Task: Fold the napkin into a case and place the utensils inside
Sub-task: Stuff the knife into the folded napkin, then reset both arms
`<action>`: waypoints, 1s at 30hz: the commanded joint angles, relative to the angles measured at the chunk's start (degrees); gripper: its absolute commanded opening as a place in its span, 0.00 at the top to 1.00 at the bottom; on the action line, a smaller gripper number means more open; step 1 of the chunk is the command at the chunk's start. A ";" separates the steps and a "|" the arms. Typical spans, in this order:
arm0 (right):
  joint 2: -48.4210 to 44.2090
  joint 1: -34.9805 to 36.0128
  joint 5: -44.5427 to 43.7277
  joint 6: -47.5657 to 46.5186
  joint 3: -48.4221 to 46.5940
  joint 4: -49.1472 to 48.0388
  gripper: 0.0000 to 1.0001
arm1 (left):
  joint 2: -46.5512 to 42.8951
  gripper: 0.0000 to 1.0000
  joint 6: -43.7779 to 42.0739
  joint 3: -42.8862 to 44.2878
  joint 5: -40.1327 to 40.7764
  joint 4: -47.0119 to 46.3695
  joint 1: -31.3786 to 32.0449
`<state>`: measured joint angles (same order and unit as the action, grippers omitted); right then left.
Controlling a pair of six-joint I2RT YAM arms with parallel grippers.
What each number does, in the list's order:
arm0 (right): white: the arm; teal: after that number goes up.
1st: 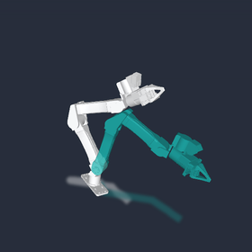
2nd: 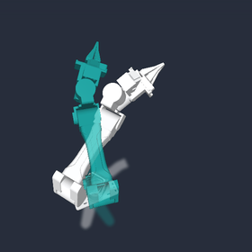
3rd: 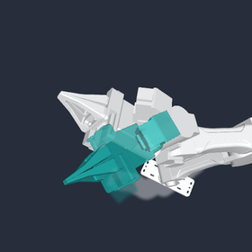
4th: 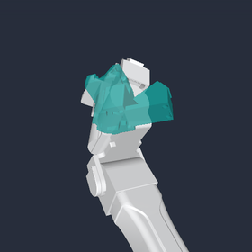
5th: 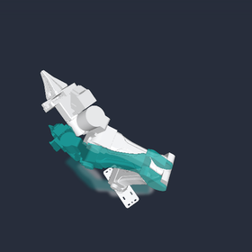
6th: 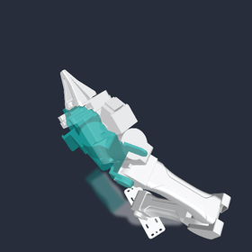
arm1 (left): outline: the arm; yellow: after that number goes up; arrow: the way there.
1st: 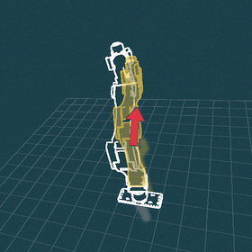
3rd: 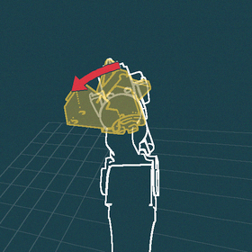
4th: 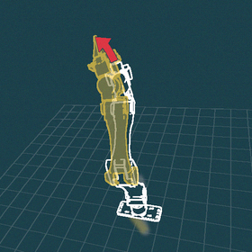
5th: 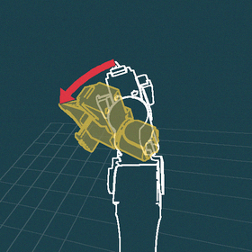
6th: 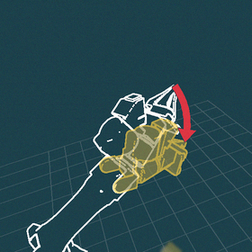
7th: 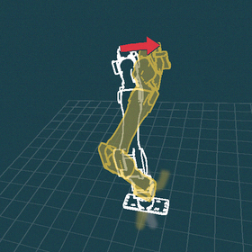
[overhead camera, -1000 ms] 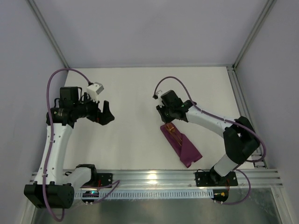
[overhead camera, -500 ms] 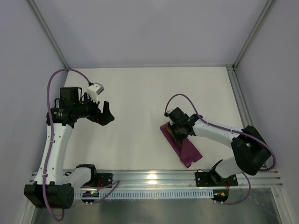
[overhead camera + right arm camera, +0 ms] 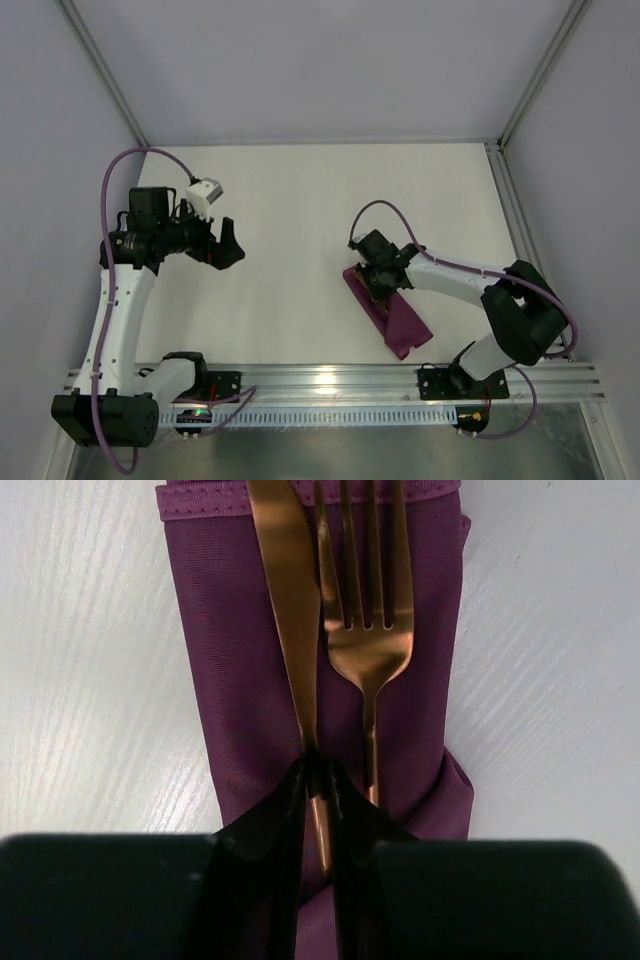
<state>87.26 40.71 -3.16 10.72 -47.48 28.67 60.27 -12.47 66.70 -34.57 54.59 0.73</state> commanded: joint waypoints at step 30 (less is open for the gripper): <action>-9.74 -19.66 -0.36 -1.85 -16.15 0.96 0.01 | -1.56 0.01 0.16 -0.86 12.82 -2.55 -0.47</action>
<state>79.59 27.88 -3.53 10.39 -61.78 30.41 60.42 -12.45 66.57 -28.91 54.37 0.62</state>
